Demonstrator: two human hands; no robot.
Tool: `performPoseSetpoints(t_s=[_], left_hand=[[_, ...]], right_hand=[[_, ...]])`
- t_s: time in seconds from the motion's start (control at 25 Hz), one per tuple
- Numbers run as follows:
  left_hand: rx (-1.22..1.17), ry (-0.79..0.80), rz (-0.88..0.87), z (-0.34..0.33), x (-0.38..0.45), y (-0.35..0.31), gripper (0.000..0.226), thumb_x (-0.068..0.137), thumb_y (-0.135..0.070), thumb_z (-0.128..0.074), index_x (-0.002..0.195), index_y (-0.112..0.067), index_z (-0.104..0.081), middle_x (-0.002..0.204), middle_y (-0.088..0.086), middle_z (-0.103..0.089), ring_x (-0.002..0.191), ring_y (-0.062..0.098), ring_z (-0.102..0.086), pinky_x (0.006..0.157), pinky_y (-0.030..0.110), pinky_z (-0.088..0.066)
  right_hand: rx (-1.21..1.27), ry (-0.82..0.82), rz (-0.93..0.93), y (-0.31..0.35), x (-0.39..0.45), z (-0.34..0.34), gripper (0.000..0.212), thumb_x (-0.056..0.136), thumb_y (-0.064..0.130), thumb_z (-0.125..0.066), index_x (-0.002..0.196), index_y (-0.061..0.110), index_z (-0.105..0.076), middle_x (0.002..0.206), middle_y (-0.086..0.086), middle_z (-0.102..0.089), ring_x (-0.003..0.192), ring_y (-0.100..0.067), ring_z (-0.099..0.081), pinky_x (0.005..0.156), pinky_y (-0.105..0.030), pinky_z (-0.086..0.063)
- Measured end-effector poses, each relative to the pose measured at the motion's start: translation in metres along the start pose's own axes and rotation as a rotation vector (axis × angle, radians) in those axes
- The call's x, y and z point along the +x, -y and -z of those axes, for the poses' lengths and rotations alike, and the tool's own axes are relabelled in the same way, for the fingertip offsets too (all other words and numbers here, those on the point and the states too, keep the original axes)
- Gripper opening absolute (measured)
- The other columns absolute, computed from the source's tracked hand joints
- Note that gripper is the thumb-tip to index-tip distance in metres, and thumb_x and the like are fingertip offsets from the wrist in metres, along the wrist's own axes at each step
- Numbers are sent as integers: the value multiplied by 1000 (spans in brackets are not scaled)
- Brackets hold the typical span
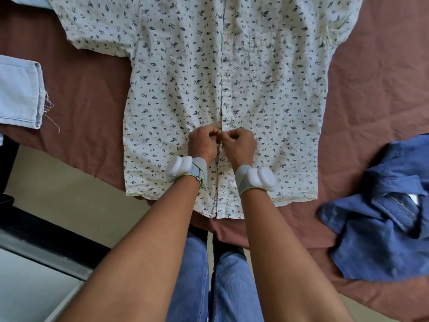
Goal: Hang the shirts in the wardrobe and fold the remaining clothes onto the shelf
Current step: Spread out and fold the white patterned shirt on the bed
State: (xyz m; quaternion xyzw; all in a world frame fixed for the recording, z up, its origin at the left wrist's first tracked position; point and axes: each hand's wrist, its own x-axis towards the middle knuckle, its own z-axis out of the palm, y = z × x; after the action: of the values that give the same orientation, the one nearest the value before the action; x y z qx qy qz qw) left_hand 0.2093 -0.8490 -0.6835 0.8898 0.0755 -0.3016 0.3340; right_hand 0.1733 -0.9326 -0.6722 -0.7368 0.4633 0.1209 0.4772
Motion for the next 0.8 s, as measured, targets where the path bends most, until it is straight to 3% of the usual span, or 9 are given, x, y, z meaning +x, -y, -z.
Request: performPoseSetpoints(t_s=[0.08,0.16,0.36,0.48,0.6,0.8], left_hand=[[-22,-8,31,0,0,-1,16,85,-6,-61,81,-15,-73,90,8,-72,85,28,-66,76,39,-58],[-46,-28,96,-1,-2,-5,13,86,-9,-62,81,-12,-73,92,8,-73,86,28,-67,78,38,-57],[-148,-26,208,-1,-5,-12,9,82,-19,-69,80,-13,-75,82,6,-74,78,27,-69,74,37,-59],[-155,-17,215,-1,-5,-12,9,79,-18,-70,75,-12,-75,74,6,-72,72,28,-69,69,40,-60],[-82,14,193,2,-5,-15,13,78,-16,-67,69,-8,-72,66,9,-70,67,32,-68,65,42,-60],[-101,23,221,7,-3,-16,11,76,-16,-70,67,-11,-72,66,9,-70,68,33,-69,67,42,-60]], right_hand=[[7,-14,-57,3,4,1,33,80,13,-62,48,13,-53,49,0,-53,55,-16,-50,57,-25,-40],[15,21,-65,1,4,2,30,82,12,-56,53,11,-49,52,-2,-51,54,-16,-47,56,-26,-39],[244,115,-51,-15,-1,9,18,92,11,-56,77,11,-64,66,-4,-63,60,-18,-56,59,-32,-48],[294,142,-38,-17,1,10,19,93,8,-58,75,12,-66,65,-5,-63,58,-17,-56,58,-35,-51],[242,76,-29,-16,1,4,22,93,11,-58,73,17,-64,68,-4,-64,64,-19,-57,68,-45,-56],[303,74,-23,-16,-3,5,17,95,7,-55,82,12,-66,73,-7,-66,65,-19,-60,66,-39,-57]])
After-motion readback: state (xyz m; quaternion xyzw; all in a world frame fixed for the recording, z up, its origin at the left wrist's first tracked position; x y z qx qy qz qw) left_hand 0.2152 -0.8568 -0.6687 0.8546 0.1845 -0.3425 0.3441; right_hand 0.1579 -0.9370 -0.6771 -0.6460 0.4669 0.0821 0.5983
